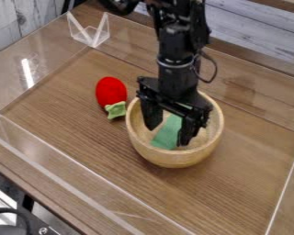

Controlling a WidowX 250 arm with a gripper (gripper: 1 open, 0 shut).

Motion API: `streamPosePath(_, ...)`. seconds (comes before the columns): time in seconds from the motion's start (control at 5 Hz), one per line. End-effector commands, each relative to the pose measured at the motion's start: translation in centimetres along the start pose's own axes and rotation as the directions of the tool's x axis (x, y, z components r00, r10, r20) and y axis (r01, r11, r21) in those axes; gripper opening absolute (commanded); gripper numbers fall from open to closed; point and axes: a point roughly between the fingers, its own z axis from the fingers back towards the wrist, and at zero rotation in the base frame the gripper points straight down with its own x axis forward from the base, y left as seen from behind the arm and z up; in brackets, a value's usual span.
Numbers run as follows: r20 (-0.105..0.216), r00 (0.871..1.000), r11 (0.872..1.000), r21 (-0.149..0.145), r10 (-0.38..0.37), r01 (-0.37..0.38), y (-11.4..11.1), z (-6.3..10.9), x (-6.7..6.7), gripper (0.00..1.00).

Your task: Remove the green block from the brown bowl and put it on the table

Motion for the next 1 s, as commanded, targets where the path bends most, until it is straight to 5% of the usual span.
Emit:
streamPosePath(0.0,0.061,0.998,1.000,0.000,-0.006,0.006,0.3,1.1,1.0,1.00)
streamPosePath(0.2,0.060,0.998,1.000,0.005,-0.006,0.006,0.6,0.6,1.4,1.00)
streamPosePath(0.6,0.070,0.998,1.000,0.005,-0.008,0.007,-2.6,2.1,1.2,1.00)
streamPosePath(0.8,0.075,0.996,0.999,0.002,0.039,-0.039,-1.6,0.2,1.0,1.00)
